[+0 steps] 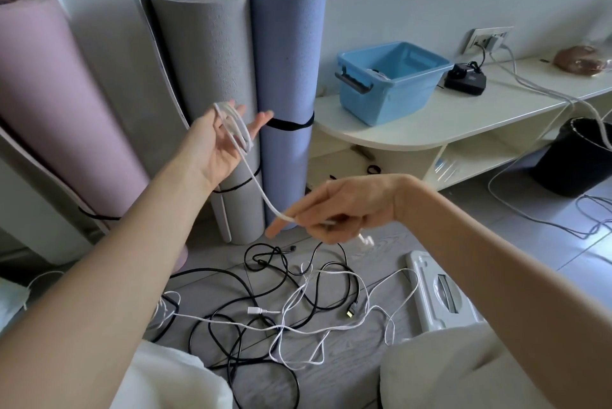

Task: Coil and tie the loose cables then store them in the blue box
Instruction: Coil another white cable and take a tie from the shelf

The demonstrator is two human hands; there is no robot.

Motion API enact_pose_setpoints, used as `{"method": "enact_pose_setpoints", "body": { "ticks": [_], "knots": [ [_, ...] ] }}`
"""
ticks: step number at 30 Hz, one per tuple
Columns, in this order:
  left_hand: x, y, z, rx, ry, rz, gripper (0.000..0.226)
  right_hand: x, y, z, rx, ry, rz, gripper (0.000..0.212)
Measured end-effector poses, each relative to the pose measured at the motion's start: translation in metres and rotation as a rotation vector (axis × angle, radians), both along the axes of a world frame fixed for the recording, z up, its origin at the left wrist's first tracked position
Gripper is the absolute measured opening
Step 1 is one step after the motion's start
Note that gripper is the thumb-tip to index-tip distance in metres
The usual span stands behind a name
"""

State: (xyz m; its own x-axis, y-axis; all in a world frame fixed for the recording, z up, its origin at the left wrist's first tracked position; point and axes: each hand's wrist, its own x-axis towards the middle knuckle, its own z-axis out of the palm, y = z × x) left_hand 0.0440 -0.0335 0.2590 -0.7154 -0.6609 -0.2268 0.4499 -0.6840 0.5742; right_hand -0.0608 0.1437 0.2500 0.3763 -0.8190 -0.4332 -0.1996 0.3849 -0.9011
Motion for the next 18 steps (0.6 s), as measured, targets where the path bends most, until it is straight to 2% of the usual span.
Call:
{"method": "enact_pose_setpoints", "body": {
  "ticks": [2, 4, 6, 9, 11, 13, 15, 18],
  "knots": [
    [0.002, 0.016, 0.013, -0.045, 0.053, -0.183, 0.026, -0.005, -0.001, -0.008, 0.109, 0.128, -0.025, 0.029],
    [0.008, 0.029, 0.020, -0.203, -0.012, -0.431, 0.036, -0.009, -0.002, -0.014, 0.187, 0.299, -0.049, 0.025],
    [0.015, 0.038, 0.023, -0.343, -0.088, -0.718, 0.043, -0.011, -0.002, -0.020, 0.240, 0.460, -0.105, 0.030],
    [0.022, 0.047, 0.014, -0.503, -0.270, -1.124, 0.046, -0.017, -0.003, -0.024, 0.218, 0.751, -0.285, 0.048],
    [0.023, 0.054, 0.000, -0.559, -0.455, -1.295, 0.044, -0.025, -0.001, -0.021, 0.139, 0.945, -0.413, 0.052],
    [0.021, 0.058, -0.019, -0.543, -0.626, -1.326, 0.044, -0.029, 0.002, -0.012, 0.087, 1.033, -0.538, 0.061],
    [0.018, 0.058, -0.033, -0.494, -0.717, -1.263, 0.043, -0.033, 0.004, -0.005, 0.013, 0.995, -0.665, 0.062],
    [0.016, 0.052, -0.042, -0.390, -0.752, -1.047, 0.035, -0.038, 0.003, 0.003, -0.114, 0.625, -0.868, 0.046]
  ]
}}
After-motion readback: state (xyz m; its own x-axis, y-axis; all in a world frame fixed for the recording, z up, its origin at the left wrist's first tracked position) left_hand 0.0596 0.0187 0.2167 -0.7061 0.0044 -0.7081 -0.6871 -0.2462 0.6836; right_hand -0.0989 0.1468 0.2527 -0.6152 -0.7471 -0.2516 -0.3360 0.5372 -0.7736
